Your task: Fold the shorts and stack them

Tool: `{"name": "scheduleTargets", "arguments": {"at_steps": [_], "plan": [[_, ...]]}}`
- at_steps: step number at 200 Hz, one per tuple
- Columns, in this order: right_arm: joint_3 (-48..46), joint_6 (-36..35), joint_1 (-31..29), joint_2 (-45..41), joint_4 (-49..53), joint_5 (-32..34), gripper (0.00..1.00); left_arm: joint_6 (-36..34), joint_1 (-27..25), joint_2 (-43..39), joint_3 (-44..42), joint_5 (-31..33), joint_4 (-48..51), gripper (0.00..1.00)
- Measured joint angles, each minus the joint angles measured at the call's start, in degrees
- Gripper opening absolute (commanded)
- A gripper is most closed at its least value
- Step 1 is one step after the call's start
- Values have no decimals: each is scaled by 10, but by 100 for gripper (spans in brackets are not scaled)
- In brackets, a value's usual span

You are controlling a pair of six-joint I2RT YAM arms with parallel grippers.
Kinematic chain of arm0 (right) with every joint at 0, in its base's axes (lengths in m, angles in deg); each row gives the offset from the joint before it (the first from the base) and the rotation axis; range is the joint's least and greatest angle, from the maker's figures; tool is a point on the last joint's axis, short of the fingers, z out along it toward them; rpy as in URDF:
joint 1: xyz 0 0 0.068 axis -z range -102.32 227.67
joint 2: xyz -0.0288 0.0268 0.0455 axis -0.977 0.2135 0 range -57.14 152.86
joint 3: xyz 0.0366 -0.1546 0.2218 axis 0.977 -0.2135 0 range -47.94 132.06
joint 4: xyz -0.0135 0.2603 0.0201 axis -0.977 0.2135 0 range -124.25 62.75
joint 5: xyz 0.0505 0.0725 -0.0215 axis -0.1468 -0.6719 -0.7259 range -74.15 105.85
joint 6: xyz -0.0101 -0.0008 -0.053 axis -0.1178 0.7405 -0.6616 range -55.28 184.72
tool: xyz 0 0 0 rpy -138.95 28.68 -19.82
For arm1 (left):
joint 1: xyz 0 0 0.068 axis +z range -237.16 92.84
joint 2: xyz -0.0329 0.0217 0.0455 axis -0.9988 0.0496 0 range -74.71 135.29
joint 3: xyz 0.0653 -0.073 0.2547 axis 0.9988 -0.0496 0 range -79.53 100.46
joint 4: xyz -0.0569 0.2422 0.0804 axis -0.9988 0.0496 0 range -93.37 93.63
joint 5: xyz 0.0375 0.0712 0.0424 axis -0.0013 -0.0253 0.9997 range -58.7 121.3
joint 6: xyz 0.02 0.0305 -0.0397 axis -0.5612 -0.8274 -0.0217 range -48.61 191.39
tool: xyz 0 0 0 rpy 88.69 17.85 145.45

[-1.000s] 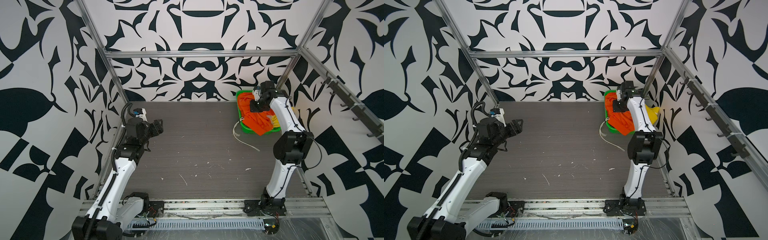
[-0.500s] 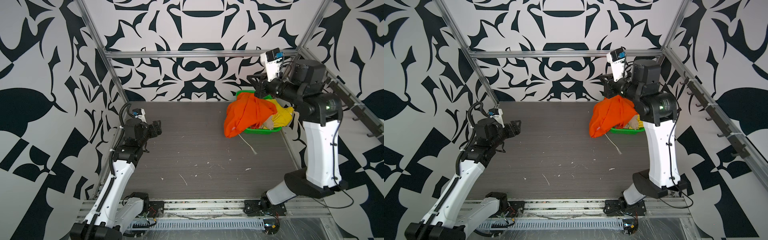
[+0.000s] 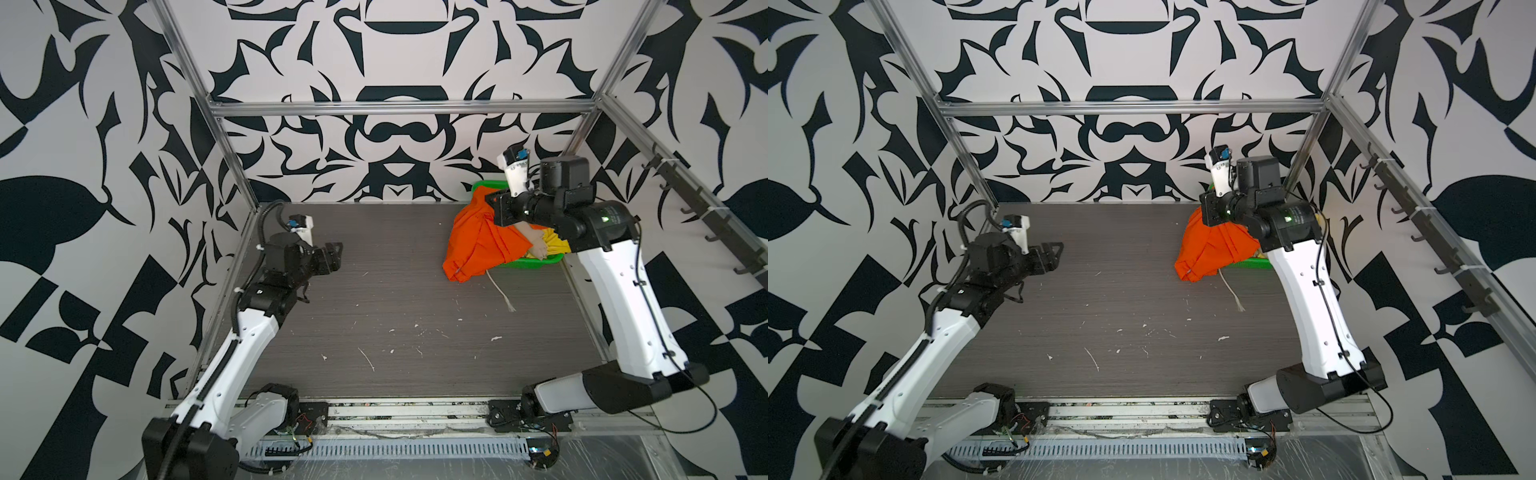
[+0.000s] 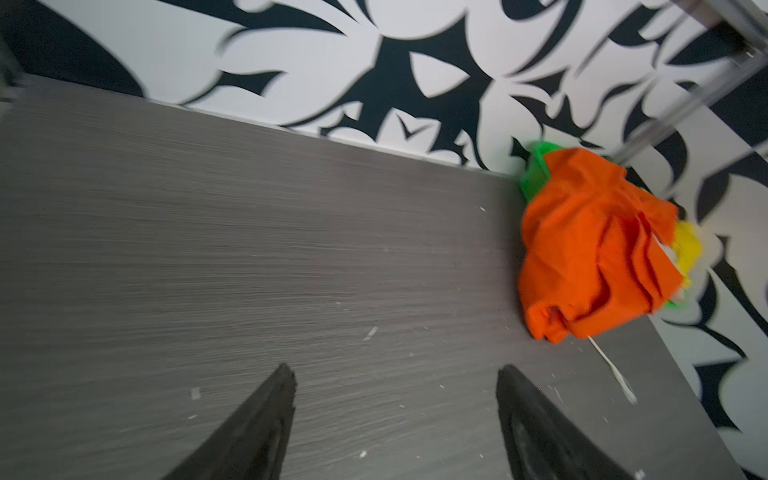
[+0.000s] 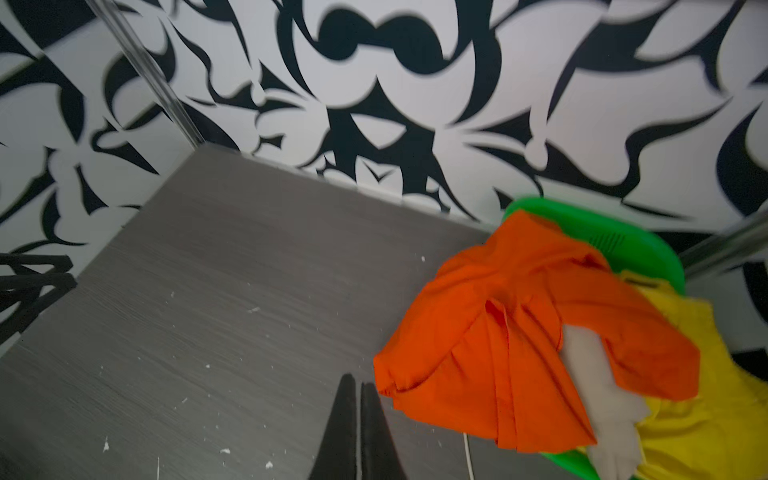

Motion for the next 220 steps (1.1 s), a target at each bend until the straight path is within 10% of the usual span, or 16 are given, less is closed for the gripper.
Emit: {"name": "scheduleTargets", "arguments": {"at_steps": [39, 132, 153, 169, 202, 220], "plan": [[-128, 44, 111, -8, -22, -71, 6, -52, -112, 207, 81, -37, -59, 83], [-313, 123, 238, -71, -83, -210, 74, -159, -214, 664, 489, -163, -75, 91], [-319, 127, 238, -70, -86, -225, 76, -166, -228, 732, 556, -179, -65, 91], [-320, 128, 238, -70, -89, -231, 76, -163, -235, 773, 595, -182, -59, 73], [-325, 128, 238, -75, -93, -234, 76, -149, -243, 814, 640, -182, -46, 2], [-330, 132, 238, -85, -97, -234, 75, -153, -243, 790, 626, -176, -40, 0]]}}
